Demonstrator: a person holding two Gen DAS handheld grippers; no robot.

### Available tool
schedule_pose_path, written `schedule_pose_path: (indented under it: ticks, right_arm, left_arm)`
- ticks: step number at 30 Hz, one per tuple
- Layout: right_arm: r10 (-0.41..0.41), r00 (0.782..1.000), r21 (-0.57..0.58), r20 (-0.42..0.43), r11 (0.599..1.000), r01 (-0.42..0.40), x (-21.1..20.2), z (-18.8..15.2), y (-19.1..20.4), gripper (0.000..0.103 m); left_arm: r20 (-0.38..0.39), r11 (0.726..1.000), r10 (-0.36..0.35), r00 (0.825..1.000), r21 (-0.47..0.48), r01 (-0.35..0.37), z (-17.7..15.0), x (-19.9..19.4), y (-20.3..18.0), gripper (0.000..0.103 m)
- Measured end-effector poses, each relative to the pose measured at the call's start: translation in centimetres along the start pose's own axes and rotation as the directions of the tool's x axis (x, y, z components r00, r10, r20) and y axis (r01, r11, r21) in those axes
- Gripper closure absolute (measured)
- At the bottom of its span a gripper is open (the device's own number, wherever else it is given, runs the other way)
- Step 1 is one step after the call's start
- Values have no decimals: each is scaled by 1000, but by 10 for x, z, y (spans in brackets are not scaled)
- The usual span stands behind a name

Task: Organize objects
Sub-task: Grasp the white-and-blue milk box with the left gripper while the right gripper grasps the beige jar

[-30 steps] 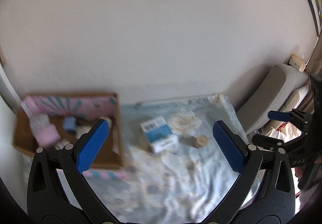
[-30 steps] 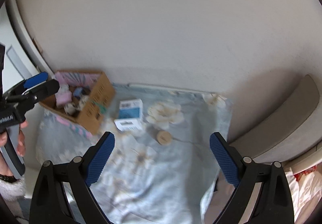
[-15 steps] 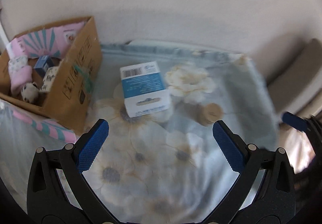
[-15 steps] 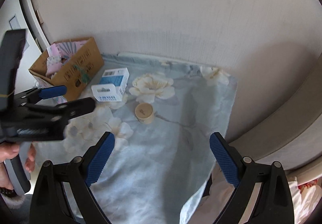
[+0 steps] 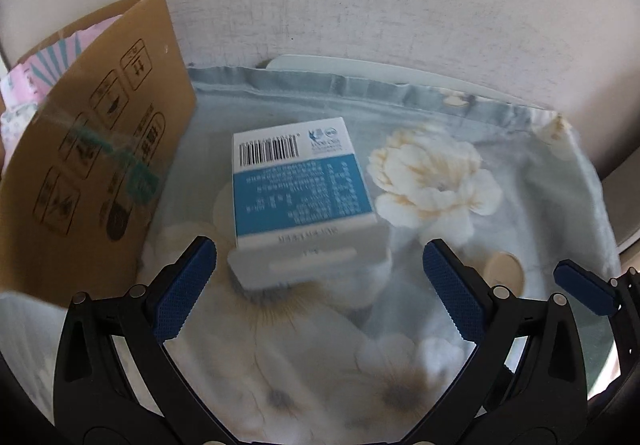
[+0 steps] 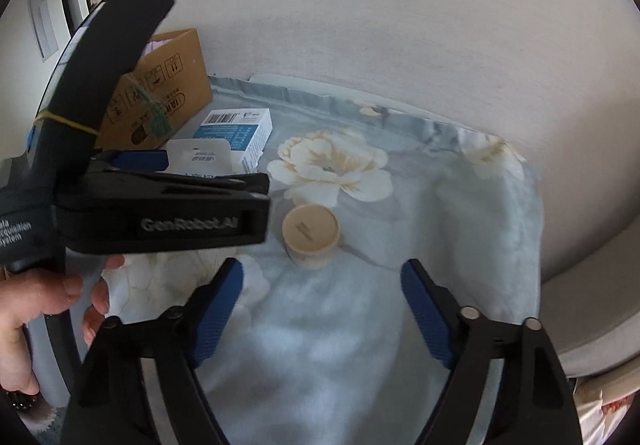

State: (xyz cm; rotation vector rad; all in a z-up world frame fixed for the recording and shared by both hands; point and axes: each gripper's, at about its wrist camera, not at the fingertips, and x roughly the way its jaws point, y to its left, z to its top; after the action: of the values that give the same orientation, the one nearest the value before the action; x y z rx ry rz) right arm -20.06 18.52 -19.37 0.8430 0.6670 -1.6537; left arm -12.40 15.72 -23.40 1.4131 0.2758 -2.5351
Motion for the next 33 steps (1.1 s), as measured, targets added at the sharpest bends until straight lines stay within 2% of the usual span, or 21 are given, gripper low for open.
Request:
schedule_pose_path:
  ticks: [10,12,16,22,33]
  right_arm:
    - [8,1000,23,5,1000,-8,25,10,5,47]
    - [12,1000,34,9,999,-12,26,10,5,49]
    - [18,1000,44,11,999,-19,28,11,8,52]
    - [2,1000,46,-4,999,-2,31,10,10,72]
    - [-52,999,73,15,996,50,12,13,3,72]
  left_arm:
    - [-13,1000,-16,1000,-27,15,12,15,15,2]
    - [-13,1000,-10,1000,-23,10,13,17,17,7]
    - [3,1000,-20,1000,16,20,14,13,17,32]
    - [12,999,-38,999,28,38,13,11,21,33]
    - [24,992,-124,992,9,124,23,-13,32,37]
